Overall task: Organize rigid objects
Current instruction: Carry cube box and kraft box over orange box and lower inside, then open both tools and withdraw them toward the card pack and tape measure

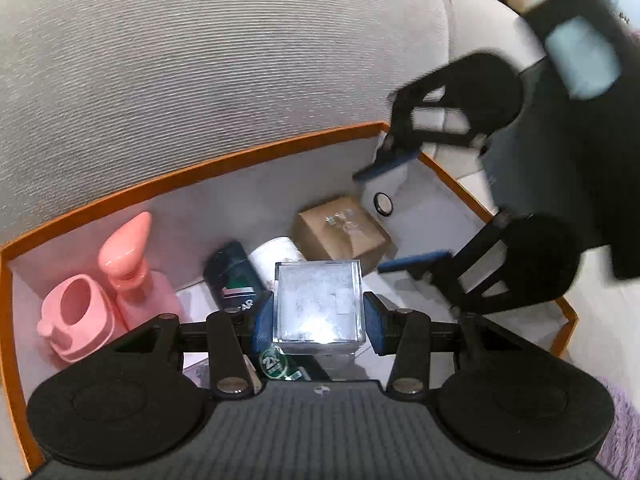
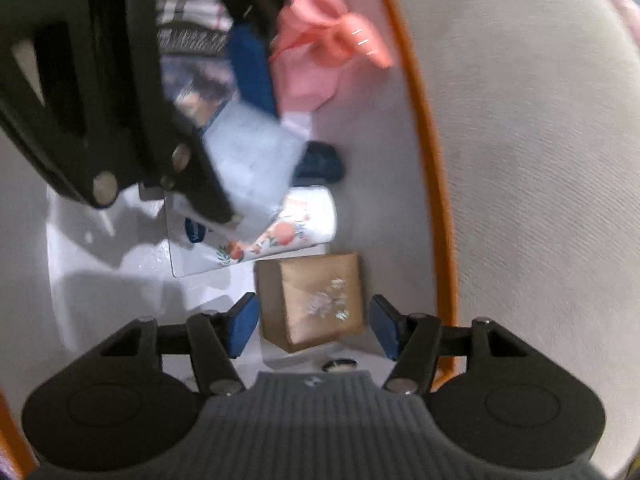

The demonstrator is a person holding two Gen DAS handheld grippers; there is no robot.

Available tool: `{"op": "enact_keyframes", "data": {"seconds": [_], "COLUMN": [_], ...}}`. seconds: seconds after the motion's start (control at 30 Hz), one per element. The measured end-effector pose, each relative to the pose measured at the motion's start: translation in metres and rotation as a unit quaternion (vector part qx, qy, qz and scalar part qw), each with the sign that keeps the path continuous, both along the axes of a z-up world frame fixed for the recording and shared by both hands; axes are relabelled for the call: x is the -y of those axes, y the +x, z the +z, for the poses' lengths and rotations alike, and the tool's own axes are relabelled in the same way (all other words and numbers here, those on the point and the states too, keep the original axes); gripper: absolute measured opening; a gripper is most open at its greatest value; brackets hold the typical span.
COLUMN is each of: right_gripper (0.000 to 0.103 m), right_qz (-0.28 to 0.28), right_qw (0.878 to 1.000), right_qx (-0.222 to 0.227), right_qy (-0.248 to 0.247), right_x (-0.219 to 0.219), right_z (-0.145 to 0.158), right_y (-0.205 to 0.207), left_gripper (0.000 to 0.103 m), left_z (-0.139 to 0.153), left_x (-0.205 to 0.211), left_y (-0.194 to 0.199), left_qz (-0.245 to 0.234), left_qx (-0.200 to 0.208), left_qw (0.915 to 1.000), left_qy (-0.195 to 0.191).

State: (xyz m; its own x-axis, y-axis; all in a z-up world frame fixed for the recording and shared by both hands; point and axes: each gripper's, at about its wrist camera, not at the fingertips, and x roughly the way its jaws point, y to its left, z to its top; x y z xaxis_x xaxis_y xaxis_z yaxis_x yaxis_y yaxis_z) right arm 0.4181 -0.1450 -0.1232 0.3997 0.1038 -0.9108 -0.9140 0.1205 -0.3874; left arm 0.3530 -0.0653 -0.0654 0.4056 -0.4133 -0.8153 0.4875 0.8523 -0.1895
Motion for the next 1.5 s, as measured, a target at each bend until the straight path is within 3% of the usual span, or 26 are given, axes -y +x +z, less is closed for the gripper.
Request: {"op": "enact_keyframes", "data": {"seconds": [0.13, 0.23, 0.37, 0.5, 0.6, 0.77, 0.83, 0.93, 1.07, 1.3, 1.5], "right_gripper": [0.061, 0.062, 0.064, 0.062, 0.062, 0.062, 0.063, 0.063, 0.063, 0.063, 0.061], "right_qz": [-0.059, -0.106, -0.178, -0.26, -0.29, -0.307, -0.31, -0.323, -0.338, -0.345, -0.35], "right_qw": [0.996, 0.988, 0.969, 0.953, 0.942, 0.938, 0.938, 0.933, 0.928, 0.922, 0.908], "right_qx": [0.034, 0.087, 0.155, 0.133, 0.136, 0.114, 0.11, 0.102, 0.097, 0.107, 0.094], "right_qy": [0.05, 0.071, 0.068, 0.086, 0.098, 0.111, 0.113, 0.117, 0.127, 0.136, 0.21], "right_x": [0.014, 0.024, 0.039, 0.053, 0.058, 0.066, 0.068, 0.069, 0.072, 0.066, 0.055], "right_z": [0.027, 0.042, 0.052, 0.055, 0.056, 0.052, 0.053, 0.052, 0.059, 0.074, 0.103], "right_y": [-0.005, -0.014, -0.016, -0.016, -0.022, -0.025, -0.027, -0.027, -0.033, -0.055, -0.096], "left_gripper": [0.053, 0.053, 0.053, 0.053, 0.053, 0.055, 0.064, 0.064, 0.06, 0.06, 0.06], "left_z": [0.001, -0.002, -0.009, -0.022, -0.03, -0.041, -0.042, -0.034, -0.017, 0.041, 0.082], "left_x": [0.014, 0.025, 0.038, 0.046, 0.05, 0.048, 0.046, 0.034, 0.026, -0.002, -0.032], "left_y": [0.004, 0.009, 0.01, 0.02, 0.029, 0.037, 0.04, 0.036, 0.017, -0.04, -0.104], "left_qz": [-0.016, 0.022, 0.072, 0.121, 0.153, 0.173, 0.176, 0.172, 0.163, 0.139, 0.144], "left_qx": [-0.012, -0.059, -0.09, -0.129, -0.148, -0.179, -0.179, -0.18, -0.151, -0.051, 0.025], "left_qw": [0.9998, 0.9978, 0.9924, 0.9827, 0.9757, 0.9661, 0.9648, 0.9641, 0.9707, 0.985, 0.9847], "left_qy": [-0.006, -0.023, -0.044, -0.055, -0.054, -0.07, -0.079, -0.093, -0.092, -0.088, -0.094]}}
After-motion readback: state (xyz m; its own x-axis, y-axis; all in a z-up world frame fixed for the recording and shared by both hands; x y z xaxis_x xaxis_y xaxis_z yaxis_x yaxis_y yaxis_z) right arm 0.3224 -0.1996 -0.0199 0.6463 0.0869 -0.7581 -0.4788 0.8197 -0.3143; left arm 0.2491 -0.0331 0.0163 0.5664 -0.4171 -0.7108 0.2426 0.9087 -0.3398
